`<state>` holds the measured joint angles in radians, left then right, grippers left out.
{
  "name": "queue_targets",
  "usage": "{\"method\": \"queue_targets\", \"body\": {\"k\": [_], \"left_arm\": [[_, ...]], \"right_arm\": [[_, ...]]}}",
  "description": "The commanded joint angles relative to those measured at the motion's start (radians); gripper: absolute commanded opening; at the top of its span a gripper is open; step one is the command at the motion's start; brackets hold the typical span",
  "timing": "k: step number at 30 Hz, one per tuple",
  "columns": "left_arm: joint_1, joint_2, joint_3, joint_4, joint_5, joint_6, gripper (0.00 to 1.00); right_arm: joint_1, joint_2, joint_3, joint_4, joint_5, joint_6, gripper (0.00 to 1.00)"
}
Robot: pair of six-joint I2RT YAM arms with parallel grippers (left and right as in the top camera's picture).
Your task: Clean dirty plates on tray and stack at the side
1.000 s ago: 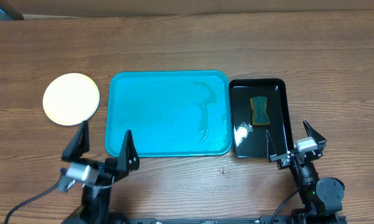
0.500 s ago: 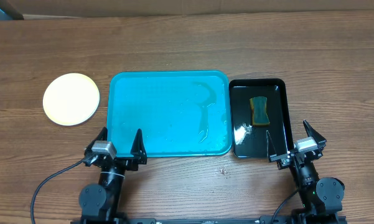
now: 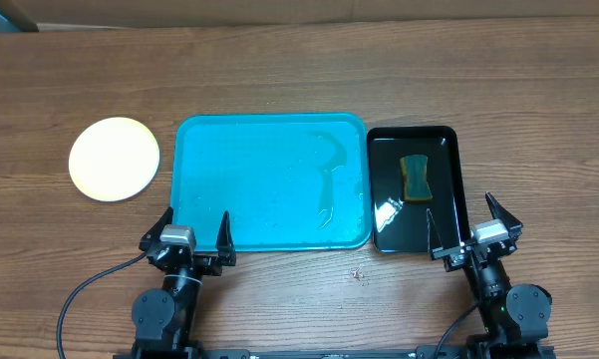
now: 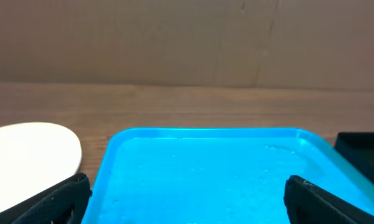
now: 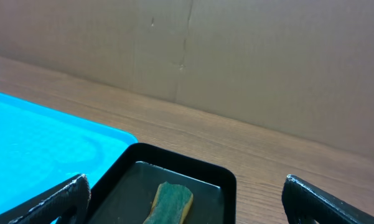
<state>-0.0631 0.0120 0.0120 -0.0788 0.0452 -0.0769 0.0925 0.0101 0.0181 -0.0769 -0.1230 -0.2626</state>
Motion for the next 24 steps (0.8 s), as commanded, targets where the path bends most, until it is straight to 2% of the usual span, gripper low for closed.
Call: {"method": "queue_targets", "body": {"k": [1, 12, 24], "left_arm": [[0.011, -0.009, -0.008, 0.001, -0.023, 0.097, 1.0], [0.083, -0.009, -0.008, 0.003, -0.004, 0.089, 1.0], [0.082, -0.008, -0.008, 0.003, -0.004, 0.089, 1.0]], "right_arm": [[0.004, -0.007, -0.01, 0.003, 0.01, 0.0, 1.0], [0.004, -0.007, -0.01, 0.003, 0.01, 0.0, 1.0], [0.004, -0.007, -0.01, 0.003, 0.01, 0.0, 1.0]]}}
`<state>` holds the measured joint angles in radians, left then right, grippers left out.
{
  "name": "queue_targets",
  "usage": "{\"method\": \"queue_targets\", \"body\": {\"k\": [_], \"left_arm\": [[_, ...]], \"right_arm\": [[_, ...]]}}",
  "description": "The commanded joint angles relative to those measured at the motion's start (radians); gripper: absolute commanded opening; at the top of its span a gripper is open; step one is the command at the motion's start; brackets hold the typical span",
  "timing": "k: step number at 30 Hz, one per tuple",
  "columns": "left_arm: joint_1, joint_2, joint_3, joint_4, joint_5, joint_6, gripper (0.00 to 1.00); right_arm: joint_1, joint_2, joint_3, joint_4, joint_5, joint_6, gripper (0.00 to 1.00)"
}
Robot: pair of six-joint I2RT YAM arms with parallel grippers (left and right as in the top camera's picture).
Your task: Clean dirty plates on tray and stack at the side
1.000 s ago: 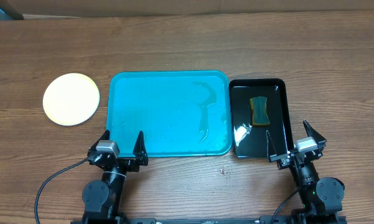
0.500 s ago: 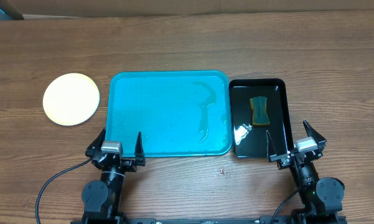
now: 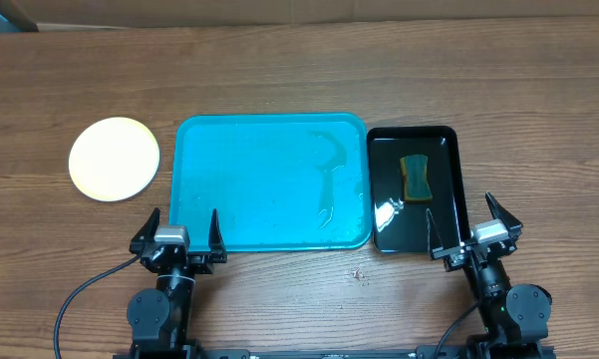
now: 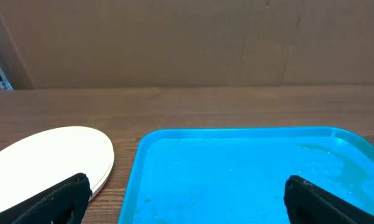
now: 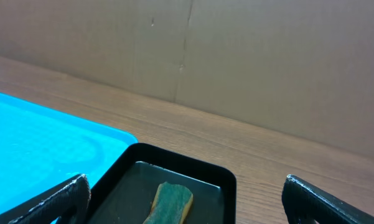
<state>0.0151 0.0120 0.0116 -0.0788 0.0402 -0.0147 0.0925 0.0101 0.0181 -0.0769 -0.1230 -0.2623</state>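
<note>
The blue tray (image 3: 269, 179) lies mid-table, wet and holding no plate; it also fills the left wrist view as the blue tray (image 4: 249, 168). A pale yellow plate stack (image 3: 114, 159) sits on the wood left of the tray, seen too as the plate stack (image 4: 46, 155). My left gripper (image 3: 178, 235) stands open at the tray's front left corner, nothing between its fingers. My right gripper (image 3: 475, 225) stands open at the front of the black tray (image 3: 449, 214). A green-and-yellow sponge (image 3: 416, 176) lies in that black tray, also seen as the sponge (image 5: 169, 202).
A brown cardboard wall (image 5: 236, 56) rises behind the table's far edge. Bare wooden tabletop (image 3: 299, 80) stretches beyond both trays. A cable (image 3: 80, 294) runs from the left arm's base.
My left gripper has shifted a little to the left along the tray's front edge; its view now takes in more of the plate. The right arm has not moved.
</note>
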Motion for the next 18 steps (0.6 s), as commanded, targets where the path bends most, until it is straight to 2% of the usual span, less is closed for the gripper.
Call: {"method": "queue_targets", "body": {"k": [1, 5, 12, 18], "left_arm": [[0.004, -0.008, -0.007, 0.003, 0.001, 0.027, 1.0], [0.004, -0.008, -0.007, 0.003, 0.001, 0.027, 1.0], [0.004, -0.008, -0.007, 0.003, 0.001, 0.027, 1.0], [0.004, -0.008, -0.007, 0.003, 0.001, 0.027, 1.0]], "right_arm": [[0.004, -0.007, -0.01, 0.003, 0.01, 0.0, 1.0], [0.004, -0.007, -0.01, 0.004, 0.005, 0.014, 1.0], [0.004, -0.007, -0.01, 0.008, 0.009, 0.181, 1.0], [0.004, -0.007, -0.01, 0.004, 0.01, 0.188, 1.0]]}}
